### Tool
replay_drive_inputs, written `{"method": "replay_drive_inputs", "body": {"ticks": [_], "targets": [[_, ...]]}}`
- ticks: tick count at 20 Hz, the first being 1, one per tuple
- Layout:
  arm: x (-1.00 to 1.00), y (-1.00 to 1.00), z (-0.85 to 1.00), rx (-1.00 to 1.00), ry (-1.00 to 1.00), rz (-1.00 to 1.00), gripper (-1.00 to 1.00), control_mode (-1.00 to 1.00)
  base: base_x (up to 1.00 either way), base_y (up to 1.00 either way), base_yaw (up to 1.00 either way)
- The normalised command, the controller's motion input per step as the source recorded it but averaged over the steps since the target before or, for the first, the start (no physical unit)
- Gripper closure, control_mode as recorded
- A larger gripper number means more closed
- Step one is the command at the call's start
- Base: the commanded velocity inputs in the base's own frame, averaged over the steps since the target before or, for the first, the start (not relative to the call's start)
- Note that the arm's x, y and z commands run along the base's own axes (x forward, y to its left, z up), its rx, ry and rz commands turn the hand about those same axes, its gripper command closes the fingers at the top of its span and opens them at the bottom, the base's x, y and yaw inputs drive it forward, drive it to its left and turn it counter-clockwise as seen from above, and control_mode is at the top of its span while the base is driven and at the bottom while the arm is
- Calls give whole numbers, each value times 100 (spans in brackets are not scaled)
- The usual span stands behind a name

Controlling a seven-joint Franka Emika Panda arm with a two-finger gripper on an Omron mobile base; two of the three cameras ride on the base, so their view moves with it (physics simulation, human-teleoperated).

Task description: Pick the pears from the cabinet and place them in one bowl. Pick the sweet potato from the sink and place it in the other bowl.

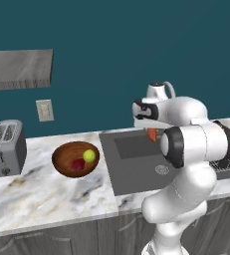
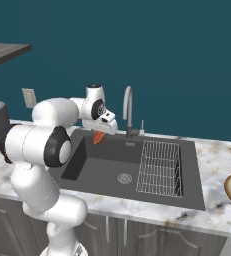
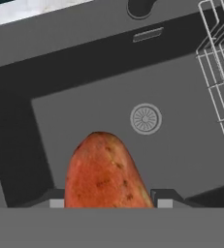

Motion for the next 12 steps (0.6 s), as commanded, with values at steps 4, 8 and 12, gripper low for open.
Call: {"method": "replay_drive_inputs", "body": {"ticks": [4, 8, 12], "targets": [[-67, 7, 46, 0, 0, 0, 100, -100, 0, 0, 0], [-66, 12, 58, 0, 0, 0, 100, -100, 0, 0, 0], [-67, 16, 59, 0, -1, 0, 100, -100, 0, 0, 0]]}}
